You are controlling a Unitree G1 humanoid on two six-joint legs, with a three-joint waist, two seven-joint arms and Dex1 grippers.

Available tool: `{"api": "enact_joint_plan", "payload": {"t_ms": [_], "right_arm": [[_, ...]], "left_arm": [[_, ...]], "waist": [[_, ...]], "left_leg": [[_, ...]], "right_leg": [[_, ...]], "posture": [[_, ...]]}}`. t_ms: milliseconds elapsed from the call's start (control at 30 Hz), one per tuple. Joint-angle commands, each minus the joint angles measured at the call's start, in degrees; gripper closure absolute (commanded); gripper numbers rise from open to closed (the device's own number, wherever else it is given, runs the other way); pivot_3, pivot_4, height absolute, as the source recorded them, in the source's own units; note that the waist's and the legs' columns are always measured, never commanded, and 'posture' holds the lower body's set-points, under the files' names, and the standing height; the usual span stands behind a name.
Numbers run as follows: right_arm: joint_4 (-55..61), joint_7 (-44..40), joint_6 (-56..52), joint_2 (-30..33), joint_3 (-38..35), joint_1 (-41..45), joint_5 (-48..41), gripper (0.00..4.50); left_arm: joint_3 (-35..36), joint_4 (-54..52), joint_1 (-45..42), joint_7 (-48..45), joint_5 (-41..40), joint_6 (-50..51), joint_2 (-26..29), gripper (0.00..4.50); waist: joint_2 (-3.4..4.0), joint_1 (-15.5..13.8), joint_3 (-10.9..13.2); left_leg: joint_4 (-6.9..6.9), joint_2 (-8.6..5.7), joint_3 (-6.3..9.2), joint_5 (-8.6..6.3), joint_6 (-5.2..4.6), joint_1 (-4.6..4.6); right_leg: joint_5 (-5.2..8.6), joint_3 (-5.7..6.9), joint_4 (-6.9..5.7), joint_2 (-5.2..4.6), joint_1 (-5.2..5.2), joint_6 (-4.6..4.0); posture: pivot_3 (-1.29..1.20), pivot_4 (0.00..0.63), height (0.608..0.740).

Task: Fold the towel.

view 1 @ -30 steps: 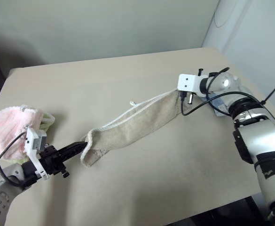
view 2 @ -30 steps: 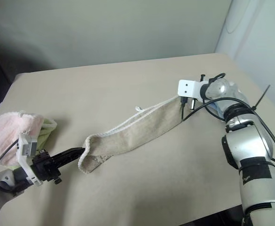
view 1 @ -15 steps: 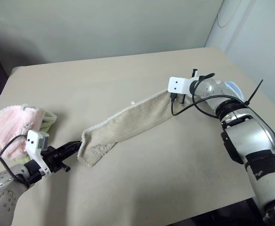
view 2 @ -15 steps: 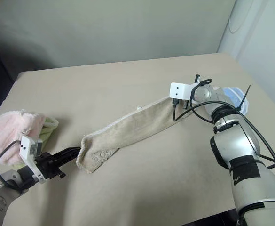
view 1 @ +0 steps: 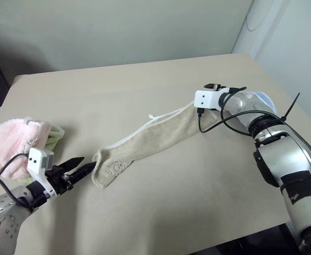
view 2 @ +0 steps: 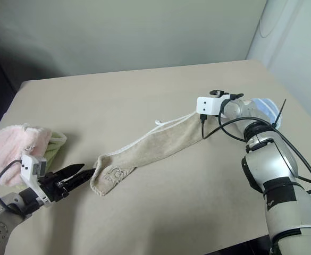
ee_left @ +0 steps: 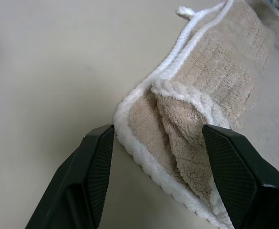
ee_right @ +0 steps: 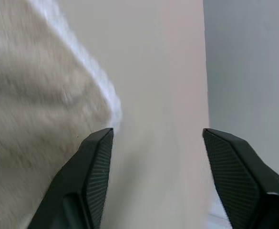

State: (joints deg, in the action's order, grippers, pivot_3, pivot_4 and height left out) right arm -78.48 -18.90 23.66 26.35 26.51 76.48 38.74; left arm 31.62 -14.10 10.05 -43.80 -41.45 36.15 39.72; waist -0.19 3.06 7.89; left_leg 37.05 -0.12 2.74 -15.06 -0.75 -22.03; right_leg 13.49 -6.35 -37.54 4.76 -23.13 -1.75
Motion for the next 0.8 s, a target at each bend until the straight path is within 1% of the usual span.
{"api": "enact_joint_plan", "payload": {"t_ms": [33, 100, 200, 300, 367, 400, 433, 500, 533, 567, 667, 800], "right_arm": [[1.46, -0.54, 1.65, 3.10, -2.22, 0.60, -2.35, 1.43], [1.59, -6.04, 0.00, 3.90, -7.90, 0.49, -8.80, 1.43], [2.03, -17.89, -6.93, 4.53, -18.37, -0.27, -20.52, 1.43], [2.82, -27.63, -19.23, 4.58, -26.84, -1.06, -29.85, 0.86], [3.45, -33.94, -29.62, 4.69, -30.31, -1.42, -34.25, 0.15], [3.40, -34.54, -36.28, 4.91, -33.01, -1.21, -37.16, 0.03], [3.20, -34.04, -42.90, 5.29, -35.71, -1.03, -39.95, 0.03], [3.21, -32.09, -53.55, 6.08, -39.82, -1.27, -44.15, 0.03], [3.87, -31.51, -57.19, 6.32, -40.98, -1.82, -45.43, 0.03], [4.93, -31.07, -59.74, 6.41, -41.63, -2.38, -46.29, 0.03], [6.71, -27.21, -69.48, 6.85, -45.88, -3.96, -50.75, 0.03], [10.14, -24.60, -76.35, 5.82, -47.82, -7.50, -53.97, 0.03]], "left_arm": [[5.48, -3.54, -1.57, 2.83, -1.54, -2.25, -0.10, 1.30], [6.88, -5.28, -1.55, 4.19, -0.33, -3.67, -0.01, 1.30], [6.74, -7.65, 0.29, 5.24, 5.27, -8.68, 0.27, 1.30], [5.69, -10.18, 3.04, 3.80, 8.08, -11.42, 0.73, 1.30], [4.32, -11.97, 5.06, 1.85, 9.68, -12.91, 1.45, 1.30], [3.30, -12.97, 6.31, 0.40, 10.44, -13.69, 2.00, 1.30], [2.07, -13.94, 7.73, -1.31, 11.54, -14.57, 2.85, 1.30], [0.19, -15.79, 9.85, -4.55, 12.23, -15.61, 4.39, 1.30], [-0.32, -16.56, 10.43, -5.69, 11.85, -15.16, 5.23, 1.30], [-0.56, -17.00, 10.73, -6.34, 11.47, -14.77, 5.74, 1.30], [-2.67, -19.13, 12.32, -9.66, 13.45, -14.54, 9.52, 1.30], [-4.93, -20.90, 11.43, -10.78, 13.05, -13.69, 11.52, 1.30]], "waist": [[0.00, -0.02, 0.00], [-0.01, -0.04, 0.00], [-0.02, -0.04, -0.01], [-0.04, 0.05, -0.02], [-0.06, 0.04, -0.03], [-0.05, 0.02, -0.03], [-0.05, -0.01, -0.02], [-0.05, -0.02, -0.02], [-0.05, -0.04, -0.02], [-0.05, -0.06, -0.02], [-0.06, -0.14, -0.02], [-0.05, -0.17, -0.02]], "left_leg": [[0.00, 0.00, 0.00, 0.00, 0.00, 0.00], [0.00, 0.00, -0.01, 0.00, 0.01, -0.01], [-0.01, 0.00, -0.05, 0.01, 0.02, 0.00], [-0.02, 0.01, -0.04, 0.03, 0.05, 0.00], [-0.04, 0.02, -0.05, 0.04, 0.07, 0.00], [-0.04, 0.02, -0.04, 0.05, 0.07, 0.00], [-0.03, 0.02, -0.04, 0.05, 0.09, 0.00], [-0.03, 0.02, -0.04, 0.06, 0.10, 0.00], [-0.02, 0.02, -0.04, 0.06, 0.10, 0.01], [-0.02, 0.02, -0.05, 0.06, 0.10, 0.01], [0.00, 0.03, 0.00, 0.05, 0.08, 0.02], [0.02, 0.01, -0.02, 0.01, 0.02, 0.06]], "right_leg": [[0.00, 0.00, 0.00, 0.00, 0.00, 0.00], [0.00, 0.00, 0.00, 0.00, 0.01, 0.00], [0.00, -0.04, 0.03, 0.01, 0.02, 0.00], [0.00, -0.05, 0.10, 0.03, 0.03, 0.00], [0.01, -0.05, 0.14, 0.04, 0.04, 0.01], [0.01, -0.06, 0.15, 0.04, 0.05, 0.01], [0.01, -0.06, 0.14, 0.03, 0.05, 0.00], [0.01, -0.07, 0.13, 0.04, 0.05, 0.01], [0.01, -0.07, 0.12, 0.03, 0.05, 0.01], [0.01, -0.07, 0.12, 0.03, 0.06, 0.01], [0.01, -0.05, 0.07, 0.05, 0.06, 0.01], [0.01, -0.06, -0.02, 0.05, 0.07, 0.01]], "posture": [[0.00, 0.150, 0.740], [0.00, 0.150, 0.740], [0.00, 0.150, 0.740], [0.00, 0.150, 0.740], [0.00, 0.150, 0.740], [0.00, 0.150, 0.740], [0.00, 0.150, 0.740], [0.00, 0.150, 0.740], [0.00, 0.150, 0.740], [0.00, 0.150, 0.740], [0.00, 0.150, 0.740], [0.00, 0.150, 0.740]]}}
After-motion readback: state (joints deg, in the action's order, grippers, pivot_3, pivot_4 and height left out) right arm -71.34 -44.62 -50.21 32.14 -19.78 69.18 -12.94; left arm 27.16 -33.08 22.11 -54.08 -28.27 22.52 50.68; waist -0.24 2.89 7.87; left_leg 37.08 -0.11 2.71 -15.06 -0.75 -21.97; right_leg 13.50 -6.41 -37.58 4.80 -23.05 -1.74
